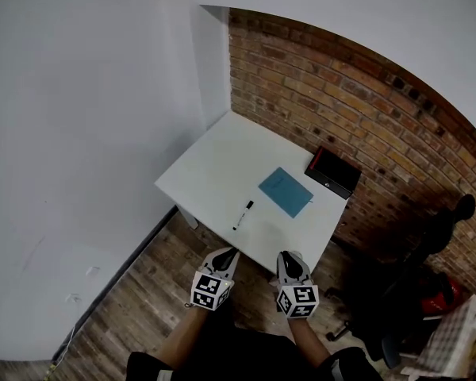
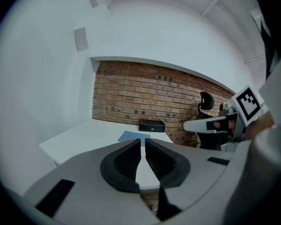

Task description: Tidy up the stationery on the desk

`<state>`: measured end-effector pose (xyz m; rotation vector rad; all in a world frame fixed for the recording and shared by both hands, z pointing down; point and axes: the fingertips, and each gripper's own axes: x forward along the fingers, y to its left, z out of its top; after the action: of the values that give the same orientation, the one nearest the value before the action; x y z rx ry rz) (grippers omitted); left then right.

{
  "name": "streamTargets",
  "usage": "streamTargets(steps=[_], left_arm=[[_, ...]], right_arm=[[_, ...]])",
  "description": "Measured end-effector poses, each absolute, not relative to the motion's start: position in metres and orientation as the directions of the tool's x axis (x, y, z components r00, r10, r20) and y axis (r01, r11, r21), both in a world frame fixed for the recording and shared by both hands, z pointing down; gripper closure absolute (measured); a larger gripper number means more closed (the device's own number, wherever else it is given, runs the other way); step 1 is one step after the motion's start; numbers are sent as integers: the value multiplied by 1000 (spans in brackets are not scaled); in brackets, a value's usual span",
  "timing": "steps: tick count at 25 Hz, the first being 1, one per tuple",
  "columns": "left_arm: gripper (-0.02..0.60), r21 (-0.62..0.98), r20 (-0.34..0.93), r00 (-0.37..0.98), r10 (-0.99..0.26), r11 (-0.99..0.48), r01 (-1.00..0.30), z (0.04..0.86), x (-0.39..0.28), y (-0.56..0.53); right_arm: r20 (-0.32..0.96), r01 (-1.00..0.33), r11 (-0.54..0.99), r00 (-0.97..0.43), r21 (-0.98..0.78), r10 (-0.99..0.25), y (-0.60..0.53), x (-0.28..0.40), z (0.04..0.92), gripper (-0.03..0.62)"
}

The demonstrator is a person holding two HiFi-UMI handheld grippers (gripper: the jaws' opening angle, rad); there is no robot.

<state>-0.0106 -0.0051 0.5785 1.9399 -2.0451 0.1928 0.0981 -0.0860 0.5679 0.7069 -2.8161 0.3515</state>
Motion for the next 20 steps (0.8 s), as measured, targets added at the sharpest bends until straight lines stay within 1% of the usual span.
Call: streamTargets(steps=[8, 13, 16, 20], left_arm=[[543, 142, 322, 102, -941, -59, -988, 577, -96, -61], [543, 185, 321, 182, -930, -127, -975, 580, -140, -82], [542, 194, 323, 215, -922, -158, -968, 586, -156, -93], [541, 215, 314, 267, -911, -206, -955, 588, -156, -109]], right_arm=[[301, -590, 790, -793, -165, -529, -130, 15, 570, 568], [324, -637, 755, -755, -156, -570, -152, -27, 570, 568], [335, -661, 737, -733, -143, -592, -160, -42, 572, 566], [366, -685, 718, -703, -121, -610, -170, -44, 575, 551]])
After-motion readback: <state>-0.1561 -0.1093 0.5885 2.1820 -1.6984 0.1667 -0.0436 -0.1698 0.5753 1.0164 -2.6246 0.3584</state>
